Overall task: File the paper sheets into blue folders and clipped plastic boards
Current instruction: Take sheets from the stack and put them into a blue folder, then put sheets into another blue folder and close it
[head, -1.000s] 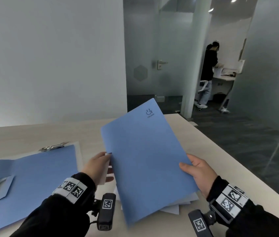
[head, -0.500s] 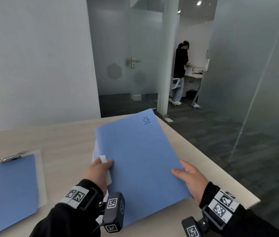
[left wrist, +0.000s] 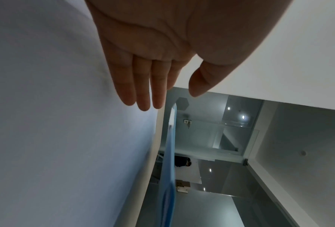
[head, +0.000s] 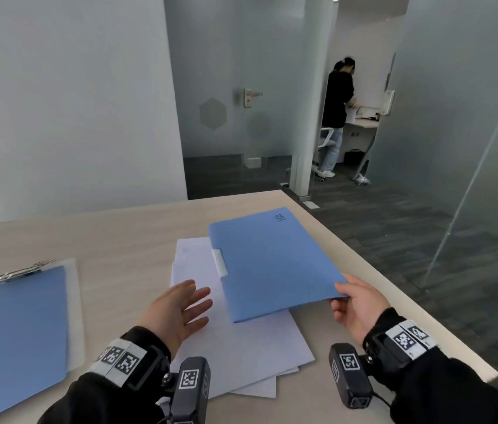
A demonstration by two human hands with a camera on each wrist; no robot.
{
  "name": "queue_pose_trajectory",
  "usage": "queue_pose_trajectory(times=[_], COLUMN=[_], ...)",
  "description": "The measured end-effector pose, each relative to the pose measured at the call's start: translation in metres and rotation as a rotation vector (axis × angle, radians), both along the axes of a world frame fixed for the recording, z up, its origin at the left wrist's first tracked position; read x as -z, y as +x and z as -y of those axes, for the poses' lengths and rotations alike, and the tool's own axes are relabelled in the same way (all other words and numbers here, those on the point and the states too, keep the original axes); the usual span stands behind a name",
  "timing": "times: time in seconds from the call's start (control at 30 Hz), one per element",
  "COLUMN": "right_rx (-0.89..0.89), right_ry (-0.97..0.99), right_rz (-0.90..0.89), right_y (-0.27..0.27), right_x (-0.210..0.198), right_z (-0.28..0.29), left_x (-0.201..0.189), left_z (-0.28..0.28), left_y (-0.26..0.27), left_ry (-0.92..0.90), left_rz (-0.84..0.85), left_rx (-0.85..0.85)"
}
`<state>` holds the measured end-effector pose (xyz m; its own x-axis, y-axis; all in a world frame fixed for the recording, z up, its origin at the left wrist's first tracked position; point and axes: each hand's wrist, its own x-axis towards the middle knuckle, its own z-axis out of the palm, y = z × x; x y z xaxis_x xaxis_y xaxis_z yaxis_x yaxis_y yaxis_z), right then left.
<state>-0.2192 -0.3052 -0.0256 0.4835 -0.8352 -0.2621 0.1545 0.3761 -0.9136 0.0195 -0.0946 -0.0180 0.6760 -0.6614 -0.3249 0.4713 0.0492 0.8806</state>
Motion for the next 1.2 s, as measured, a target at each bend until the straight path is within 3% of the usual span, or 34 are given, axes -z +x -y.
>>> queue_pose_trajectory(times=[0.27,0.53,0.7,0.93,1.2], right_rx=[0.143,0.098,0.102,-0.138,-0.320], right_ry=[0.053,0.129,0.134,0.004,-0.047], right_rz=[-0.063,-0.185,-0.185,-0.334,-0.429], right_y=[0.083,0.130,0.121,0.078,0.046], right_x=[-0.003,-0.002,0.008,-0.002,-0.011], right_z=[0.062,0.087,0.068,0.013,-0.035], left_x=[0.017,0.026,0.027,0.034,0.034], left_z=[-0.019,-0.039,-0.043,-0.047,-0.054], left_y=[0.010,0.024,0.028,0.028,0.011], left_ry=[-0.082,-0.060,-0.079,0.004,0.184], left_rz=[-0.059,-0.044,0.038,0.226,0.415], left_rx=[-0.107,-0.153,-0.226,-0.254,-0.128])
